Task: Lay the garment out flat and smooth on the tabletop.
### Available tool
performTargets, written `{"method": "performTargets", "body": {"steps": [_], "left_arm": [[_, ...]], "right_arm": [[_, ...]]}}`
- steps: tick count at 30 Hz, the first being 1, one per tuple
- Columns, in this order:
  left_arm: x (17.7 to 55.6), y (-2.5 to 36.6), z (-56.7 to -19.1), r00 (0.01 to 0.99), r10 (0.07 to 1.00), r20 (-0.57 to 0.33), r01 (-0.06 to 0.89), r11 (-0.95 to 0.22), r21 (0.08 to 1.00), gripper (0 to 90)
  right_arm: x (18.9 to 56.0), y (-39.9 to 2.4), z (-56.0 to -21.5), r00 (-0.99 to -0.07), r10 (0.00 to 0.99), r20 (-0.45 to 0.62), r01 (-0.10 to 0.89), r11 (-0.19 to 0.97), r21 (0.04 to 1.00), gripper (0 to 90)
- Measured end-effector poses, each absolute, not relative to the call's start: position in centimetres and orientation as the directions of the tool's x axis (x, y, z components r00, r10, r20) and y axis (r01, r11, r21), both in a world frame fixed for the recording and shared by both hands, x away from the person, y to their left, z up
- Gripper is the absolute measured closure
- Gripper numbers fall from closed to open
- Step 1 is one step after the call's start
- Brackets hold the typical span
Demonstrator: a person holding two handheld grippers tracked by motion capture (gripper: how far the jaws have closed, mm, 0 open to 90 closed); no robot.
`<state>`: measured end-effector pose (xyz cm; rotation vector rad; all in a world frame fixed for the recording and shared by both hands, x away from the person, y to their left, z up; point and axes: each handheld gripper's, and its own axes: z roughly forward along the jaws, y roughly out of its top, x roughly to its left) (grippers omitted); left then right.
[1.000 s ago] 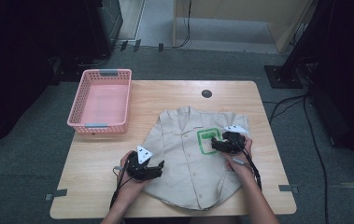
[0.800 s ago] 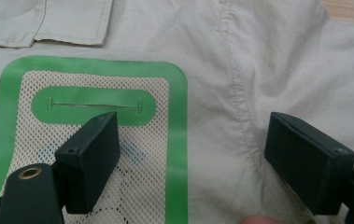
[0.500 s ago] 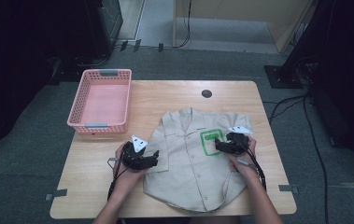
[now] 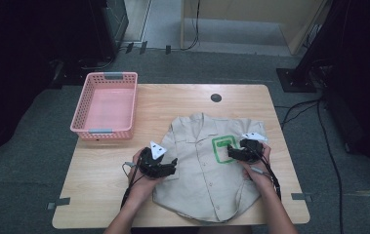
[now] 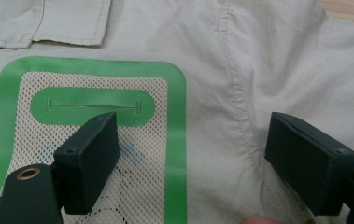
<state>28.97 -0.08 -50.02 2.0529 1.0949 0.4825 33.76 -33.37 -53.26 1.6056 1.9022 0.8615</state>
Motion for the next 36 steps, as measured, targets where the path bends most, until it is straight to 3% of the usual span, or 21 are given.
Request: {"method": "performTargets", "body": {"steps": [5,13,17,19,24,33,36], "left_arm": [[26.8,-1.2,-50.5,0.634,0.773,0.028,0.500,-0.438,0.747,25.0],[25.7,-0.9,-52.1,0.638,0.770,-0.011,0.532,-0.431,0.728,25.8],[25.6,-1.2,-52.2,0.652,0.758,0.010,0.518,-0.455,0.725,27.2],[25.7,-1.3,-52.3,0.648,0.761,0.020,0.515,-0.458,0.725,36.4],[25.9,-1.5,-52.4,0.642,0.767,0.018,0.509,-0.444,0.737,43.2],[26.6,-1.1,-52.4,0.620,0.784,-0.007,0.525,-0.409,0.746,81.1],[26.7,-0.8,-52.4,0.620,0.785,-0.010,0.525,-0.405,0.749,88.0]], "right_arm": [[33.7,-33.6,-53.2,-0.176,0.984,0.022,0.667,0.102,0.738,17.7],[33.1,-34.8,-53.3,-0.147,0.989,0.024,0.670,0.082,0.738,17.7],[32.7,-35.3,-53.3,-0.135,0.991,0.023,0.670,0.074,0.738,17.7],[32.6,-35.5,-53.3,-0.132,0.991,0.023,0.670,0.072,0.739,17.7],[32.3,-35.8,-53.3,-0.122,0.992,0.025,0.672,0.064,0.738,17.7],[31.9,-36.1,-53.3,-0.124,0.992,0.024,0.670,0.065,0.739,17.7],[31.8,-36.2,-53.3,-0.121,0.992,0.025,0.671,0.063,0.739,17.7]]}}
